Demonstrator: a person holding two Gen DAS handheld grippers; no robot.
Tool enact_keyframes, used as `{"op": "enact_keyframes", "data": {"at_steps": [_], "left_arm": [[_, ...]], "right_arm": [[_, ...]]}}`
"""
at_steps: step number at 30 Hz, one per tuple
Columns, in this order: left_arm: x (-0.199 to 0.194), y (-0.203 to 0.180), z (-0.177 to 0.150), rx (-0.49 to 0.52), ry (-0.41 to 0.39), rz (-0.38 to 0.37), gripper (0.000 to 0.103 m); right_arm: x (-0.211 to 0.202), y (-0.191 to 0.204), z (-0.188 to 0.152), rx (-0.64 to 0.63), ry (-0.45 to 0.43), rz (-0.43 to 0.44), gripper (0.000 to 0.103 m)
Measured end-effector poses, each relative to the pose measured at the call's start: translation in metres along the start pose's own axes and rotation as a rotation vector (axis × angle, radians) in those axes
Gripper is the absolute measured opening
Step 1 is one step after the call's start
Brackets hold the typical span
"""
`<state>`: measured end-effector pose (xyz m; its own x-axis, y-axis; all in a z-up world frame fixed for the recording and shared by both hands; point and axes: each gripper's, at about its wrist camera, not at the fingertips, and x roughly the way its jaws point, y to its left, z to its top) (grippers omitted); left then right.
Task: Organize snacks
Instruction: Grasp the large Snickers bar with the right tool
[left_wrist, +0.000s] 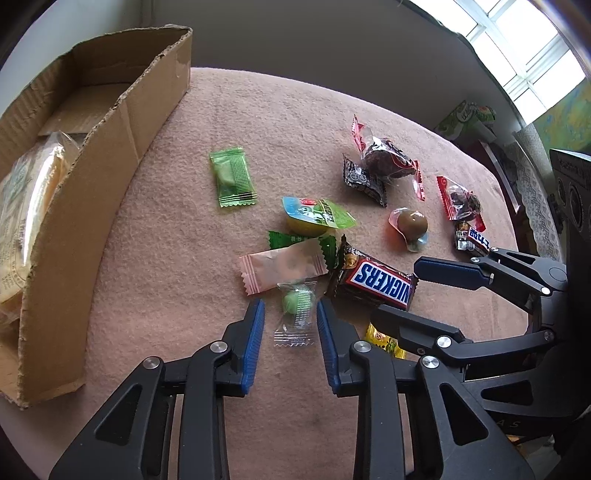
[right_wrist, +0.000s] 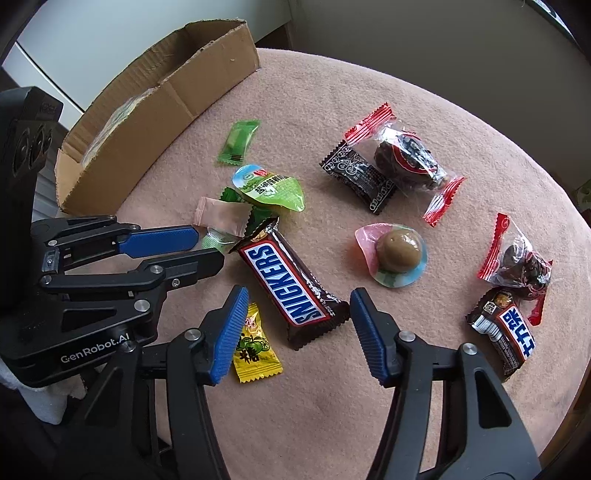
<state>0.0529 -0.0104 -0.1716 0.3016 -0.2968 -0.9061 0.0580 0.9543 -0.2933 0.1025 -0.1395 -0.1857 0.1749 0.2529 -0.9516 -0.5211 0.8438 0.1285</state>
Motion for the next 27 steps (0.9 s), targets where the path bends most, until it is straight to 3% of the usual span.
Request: {"op": "enact_keyframes", "data": {"at_steps": [5,7,23,27], "left_arm": [[0.002,-0.004,0.003,0.037,-0.005,0.028,0.023],[0.003,-0.005,0.003,0.041,-0.007,0.038,0.018],[0.000,0.003,-0.003,0.022,-0.015,0.014,0.016],[-0.002,0.006,-0.006,0.011,-0.015,0.003,0.016]], "right_arm": [[0.008,-0.002,0.006,-0.003,0.016,-0.002,0.055],[0.010,-0.001,0.008,-0.004,0.021,-0.005,0.054],[0.017,0.014,0.030,-0.029,0.022,-0.018,0.053],[0.014,0.021,0.031,-0.031,0.022,-0.007,0.038]]}}
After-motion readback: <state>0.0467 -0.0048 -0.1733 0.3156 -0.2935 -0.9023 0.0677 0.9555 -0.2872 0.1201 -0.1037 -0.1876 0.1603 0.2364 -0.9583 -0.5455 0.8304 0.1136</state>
